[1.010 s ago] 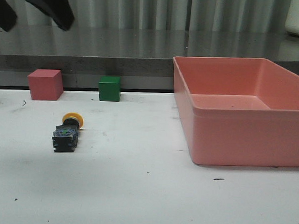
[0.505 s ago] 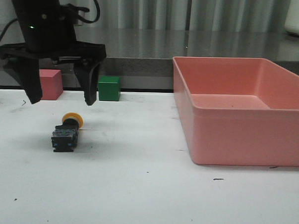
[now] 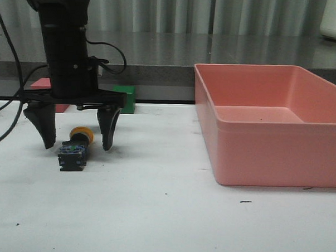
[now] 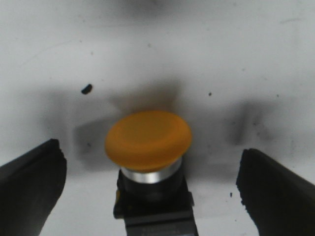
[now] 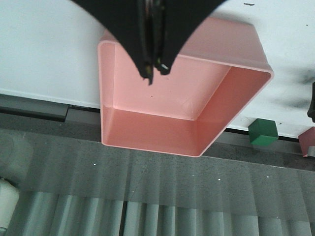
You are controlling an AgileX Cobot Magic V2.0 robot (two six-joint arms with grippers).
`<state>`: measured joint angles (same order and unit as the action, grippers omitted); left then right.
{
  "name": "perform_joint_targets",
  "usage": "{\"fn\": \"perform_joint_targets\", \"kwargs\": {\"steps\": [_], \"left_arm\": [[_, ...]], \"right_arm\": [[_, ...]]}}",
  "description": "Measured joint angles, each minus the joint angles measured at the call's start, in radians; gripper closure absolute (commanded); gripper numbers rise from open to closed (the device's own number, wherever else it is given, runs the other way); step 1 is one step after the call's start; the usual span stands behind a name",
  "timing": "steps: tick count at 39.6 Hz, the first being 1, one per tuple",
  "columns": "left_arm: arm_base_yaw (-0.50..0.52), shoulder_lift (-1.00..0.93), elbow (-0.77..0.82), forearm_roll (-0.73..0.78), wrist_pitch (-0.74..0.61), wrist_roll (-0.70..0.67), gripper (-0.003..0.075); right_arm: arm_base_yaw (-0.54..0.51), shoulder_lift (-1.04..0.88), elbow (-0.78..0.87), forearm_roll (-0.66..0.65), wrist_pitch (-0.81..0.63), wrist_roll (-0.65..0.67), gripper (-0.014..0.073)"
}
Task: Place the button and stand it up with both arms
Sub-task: 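Lower the open left gripper over the button and grasp it, then lift the button with the left gripper and rotate it cap-up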
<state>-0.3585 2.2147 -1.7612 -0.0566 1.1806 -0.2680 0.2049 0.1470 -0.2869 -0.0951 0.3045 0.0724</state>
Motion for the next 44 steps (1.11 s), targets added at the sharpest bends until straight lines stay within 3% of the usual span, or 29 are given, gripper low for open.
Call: {"fn": "perform_joint_targets", "kwargs": {"steps": [6, 9, 21, 25, 38, 44], "left_arm": [[0.002, 0.015, -0.011, 0.000, 0.011, -0.001, 0.0052], [0.002, 0.015, -0.013, 0.000, 0.017, -0.002, 0.0089], [0.004, 0.015, -0.013, 0.000, 0.028, -0.002, 0.0475], [0.004, 0.015, -0.013, 0.000, 0.028, -0.002, 0.0559], [0.000, 0.008, -0.013, 0.003, -0.001, 0.009, 0.0586], [-0.033, -0.083, 0.042, 0.057, -0.161, 0.015, 0.0586]], "right_arm": [[0.000, 0.000, 0.000, 0.000, 0.000, 0.000, 0.0655], [0.000, 0.000, 0.000, 0.000, 0.000, 0.000, 0.0655], [0.000, 0.000, 0.000, 0.000, 0.000, 0.000, 0.0655], [0.000, 0.000, 0.000, 0.000, 0.000, 0.000, 0.0655], [0.000, 0.000, 0.000, 0.000, 0.000, 0.000, 0.0655], [0.000, 0.000, 0.000, 0.000, 0.000, 0.000, 0.0655]]}}
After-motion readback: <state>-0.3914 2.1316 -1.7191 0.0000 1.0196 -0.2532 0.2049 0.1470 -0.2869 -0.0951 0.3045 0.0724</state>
